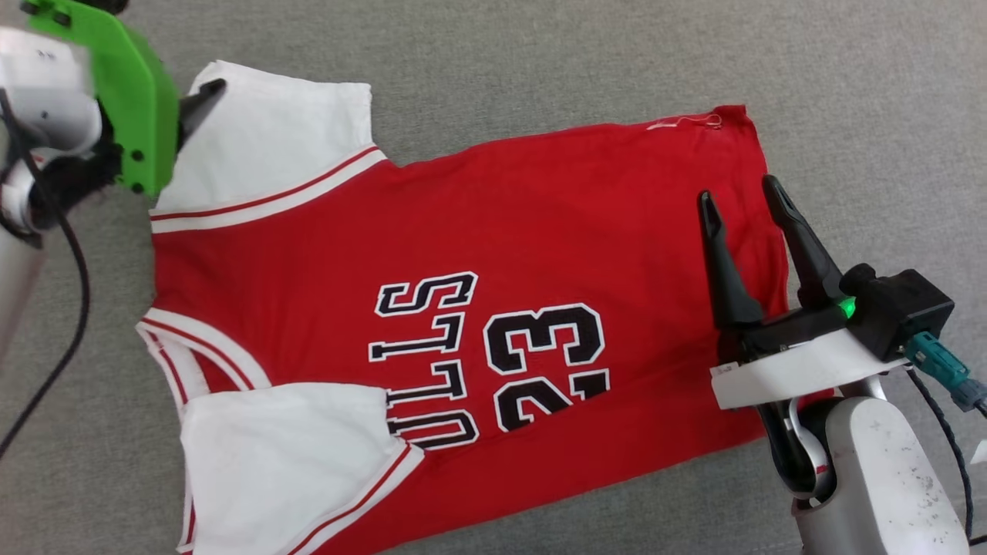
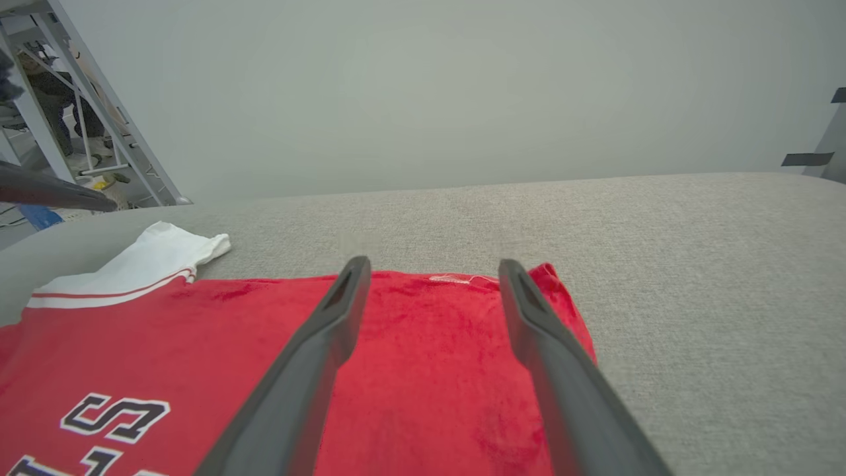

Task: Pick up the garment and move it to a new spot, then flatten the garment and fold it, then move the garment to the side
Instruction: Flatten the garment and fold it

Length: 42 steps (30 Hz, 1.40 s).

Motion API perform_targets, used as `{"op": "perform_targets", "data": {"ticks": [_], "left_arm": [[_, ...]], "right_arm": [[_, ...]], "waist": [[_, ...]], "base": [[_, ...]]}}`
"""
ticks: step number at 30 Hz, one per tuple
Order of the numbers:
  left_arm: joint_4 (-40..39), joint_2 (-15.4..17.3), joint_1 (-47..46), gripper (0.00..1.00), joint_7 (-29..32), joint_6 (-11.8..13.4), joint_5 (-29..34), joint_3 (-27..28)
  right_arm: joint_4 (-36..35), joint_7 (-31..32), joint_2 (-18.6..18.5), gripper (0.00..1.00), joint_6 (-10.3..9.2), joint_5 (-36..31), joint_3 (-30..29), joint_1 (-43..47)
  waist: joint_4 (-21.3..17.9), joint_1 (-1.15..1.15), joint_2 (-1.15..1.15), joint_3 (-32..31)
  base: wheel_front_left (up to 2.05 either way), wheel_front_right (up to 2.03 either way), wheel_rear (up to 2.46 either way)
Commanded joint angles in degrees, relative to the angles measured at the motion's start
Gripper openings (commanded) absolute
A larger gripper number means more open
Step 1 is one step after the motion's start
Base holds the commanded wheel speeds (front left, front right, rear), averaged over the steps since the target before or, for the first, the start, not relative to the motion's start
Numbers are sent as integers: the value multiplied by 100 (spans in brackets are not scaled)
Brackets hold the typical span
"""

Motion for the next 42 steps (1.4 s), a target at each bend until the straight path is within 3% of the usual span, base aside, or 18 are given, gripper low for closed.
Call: {"op": "perform_targets", "data": {"ticks": [1, 6, 16, 17, 18, 19, 23, 35, 42], "left_arm": [[149, 94, -181, 100, 156, -15, -98, -35], [622, 208, -542, 100, 512, -15, -199, -124], [1213, 371, -711, 100, 535, -15, -164, -333], [1274, 377, -690, 73, 618, -15, -183, -370], [1300, 380, -674, 20, 685, -15, -211, -399], [1341, 376, -650, 0, 759, -15, -269, -406], [1322, 349, -580, 0, 769, -15, -387, -426], [1023, 70, -260, 0, -230, -15, -551, -421], [396, 133, 86, 0, -557, 123, -687, -352]], "right_arm": [[48, -67, 17, 100, -2, 58, 50, -120], [169, -166, 24, 100, -2, 132, 139, -197], [384, -268, 27, 100, -2, 232, 298, -259], [399, -273, 27, 100, -2, 225, 292, -264], [408, -276, 27, 100, -2, 220, 282, -267], [414, -280, 27, 100, -2, 215, 267, -269], [428, -286, 27, 100, -2, 169, 245, -264], [379, 118, -74, 100, -2, -25, 85, -189], [184, 1480, -618, 100, -2, -289, -168, -330]], "waist": [[-391, -1, 69, 404], [-509, -1, 69, 573], [-633, -1, 69, 627], [-634, -1, 69, 619], [-631, -1, 69, 614], [-622, -1, 69, 606], [-578, -1, 69, 571], [-267, -1, 69, -12], [43, -1, 69, -353]], "base": [[0, 0, 0], [0, 0, 0], [0, 0, 0], [0, 0, 0], [0, 0, 0], [0, 0, 0], [0, 0, 0], [0, 0, 0], [0, 0, 0]]}}
